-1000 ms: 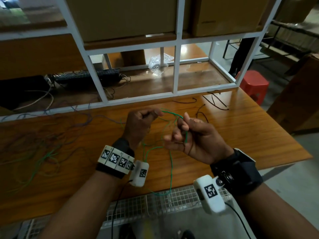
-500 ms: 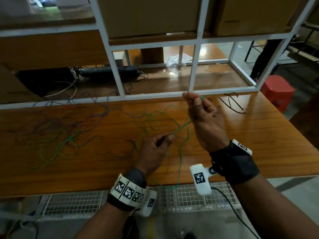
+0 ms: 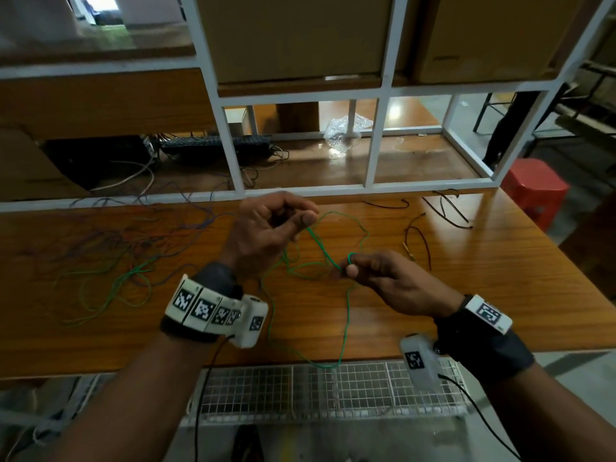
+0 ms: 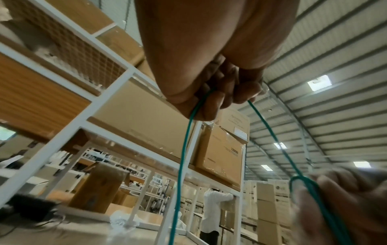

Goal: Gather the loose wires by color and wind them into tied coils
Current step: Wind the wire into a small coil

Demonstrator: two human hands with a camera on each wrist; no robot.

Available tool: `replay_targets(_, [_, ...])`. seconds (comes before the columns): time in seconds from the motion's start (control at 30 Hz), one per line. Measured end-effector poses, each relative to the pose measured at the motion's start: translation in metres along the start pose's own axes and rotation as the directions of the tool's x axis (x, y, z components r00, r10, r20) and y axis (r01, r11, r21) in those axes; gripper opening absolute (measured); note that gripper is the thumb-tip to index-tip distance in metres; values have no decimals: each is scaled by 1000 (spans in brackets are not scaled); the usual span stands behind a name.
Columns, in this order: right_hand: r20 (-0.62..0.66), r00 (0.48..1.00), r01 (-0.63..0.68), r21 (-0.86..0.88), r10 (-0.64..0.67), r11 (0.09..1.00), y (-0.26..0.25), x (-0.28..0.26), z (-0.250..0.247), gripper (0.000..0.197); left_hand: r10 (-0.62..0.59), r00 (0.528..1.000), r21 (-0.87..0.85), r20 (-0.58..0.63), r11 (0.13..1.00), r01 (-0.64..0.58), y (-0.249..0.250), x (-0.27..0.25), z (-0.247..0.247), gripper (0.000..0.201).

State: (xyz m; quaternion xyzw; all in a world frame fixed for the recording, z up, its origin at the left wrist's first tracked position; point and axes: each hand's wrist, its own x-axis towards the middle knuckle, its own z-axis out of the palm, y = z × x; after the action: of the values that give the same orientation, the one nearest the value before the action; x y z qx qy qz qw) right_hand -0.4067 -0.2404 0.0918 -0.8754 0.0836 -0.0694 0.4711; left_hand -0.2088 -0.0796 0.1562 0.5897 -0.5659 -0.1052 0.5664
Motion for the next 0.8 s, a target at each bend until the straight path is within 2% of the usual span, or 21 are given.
replay_targets(0.1, [53, 998, -32, 207, 21, 978, -1, 0, 10, 35, 20, 997, -6, 79, 1000, -19, 5, 24, 11, 17])
replay_targets(0.2, [-7, 997, -67, 505, 81, 861, -5, 0, 21, 33, 41, 995, -77, 93, 996, -34, 3, 48, 27, 16])
replay_targets(0.3, [74, 997, -68, 664, 24, 745, -9, 0, 23, 29, 15, 994, -93, 111, 996, -5, -6, 64, 37, 17])
replay_targets(0.33, [95, 995, -65, 731, -6, 679, -10, -1, 22, 28, -10, 994, -104, 112, 994, 22, -11, 67, 40, 17])
replay_targets(0.4, [90, 992, -36, 883, -93, 467, -18, -7, 16, 25, -70, 993, -142, 97, 986, 84, -20, 69, 45, 17])
replay_targets(0.47, [14, 978, 26, 982, -208, 188, -31, -11, 7, 23, -135, 986, -190, 93, 970, 151, -34, 65, 49, 17])
replay_targets(0.5, [-41, 966, 61, 996, -254, 69, -40, -11, 2, 26, -153, 982, -239, 109, 955, 175, -40, 60, 52, 19])
replay_targets(0.53, [-98, 959, 99, 995, -265, -9, -49, -9, -3, 30, -155, 979, -292, 129, 938, 187, -46, 55, 54, 21])
replay_targets(0.6, [-200, 957, 193, 980, -212, -55, -61, -2, -12, 40, -165, 975, -397, 151, 893, 213, -54, 42, 66, 19])
replay_targets(0.67, [-308, 947, 307, 951, -92, -28, -65, 4, -21, 44, -196, 973, -402, 124, 886, 230, -57, 29, 80, 16])
replay_targets(0.73, [-415, 909, 416, 909, 44, 1, -61, 11, -29, 42, -208, 973, -307, 102, 924, 230, -61, 18, 90, 20])
replay_targets(0.8, [-496, 851, 500, 866, 171, 25, -52, 18, -38, 34, -212, 969, -142, 129, 963, 230, -66, 5, 93, 39])
